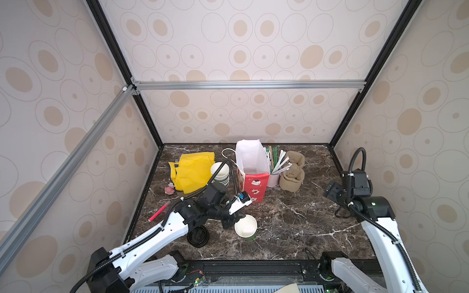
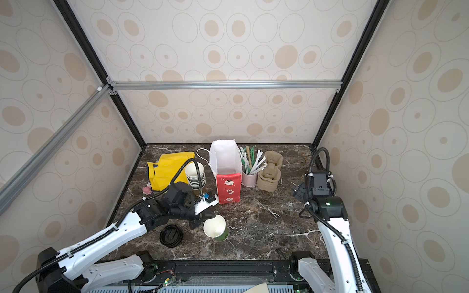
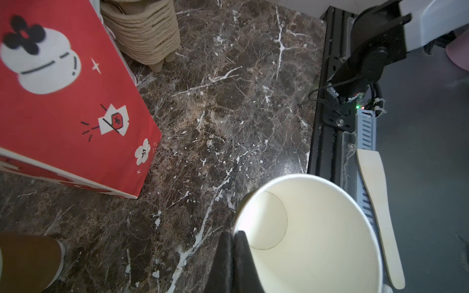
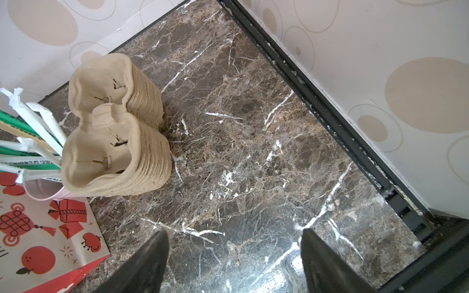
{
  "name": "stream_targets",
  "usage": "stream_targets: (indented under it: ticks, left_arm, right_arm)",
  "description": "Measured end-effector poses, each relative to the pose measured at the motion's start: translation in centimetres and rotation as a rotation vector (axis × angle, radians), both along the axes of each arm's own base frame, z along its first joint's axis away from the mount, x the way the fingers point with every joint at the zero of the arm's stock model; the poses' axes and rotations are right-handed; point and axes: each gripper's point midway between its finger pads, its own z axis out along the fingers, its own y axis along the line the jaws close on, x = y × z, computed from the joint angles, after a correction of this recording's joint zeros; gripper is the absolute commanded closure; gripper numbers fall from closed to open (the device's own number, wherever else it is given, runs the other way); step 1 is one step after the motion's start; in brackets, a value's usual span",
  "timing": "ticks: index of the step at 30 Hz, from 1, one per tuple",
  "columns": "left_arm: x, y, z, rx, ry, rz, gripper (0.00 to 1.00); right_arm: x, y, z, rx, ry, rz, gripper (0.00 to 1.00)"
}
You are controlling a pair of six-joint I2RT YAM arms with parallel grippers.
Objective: Pack a coffee takeout order
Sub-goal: Place the coffee cup at the bottom-center of the table.
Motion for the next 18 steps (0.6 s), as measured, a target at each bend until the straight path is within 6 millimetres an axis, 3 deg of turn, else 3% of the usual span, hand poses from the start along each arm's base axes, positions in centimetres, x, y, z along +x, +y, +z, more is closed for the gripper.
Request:
stream_targets:
  ticks: [9,18]
  left_arm:
    - [2.0,-1.0,-3.5,0.09,-0.033,0.053,1.0]
    - [2.3,-1.2,-5.8,0.108,-0.016,0.064,0.97]
  right_arm:
    - [-0.4,0.0,-0.1,0.015,-0.005,-0.021,0.16]
    - [-1.4,-0.1,-0.6,0.019,0.007,-0.03,0.16]
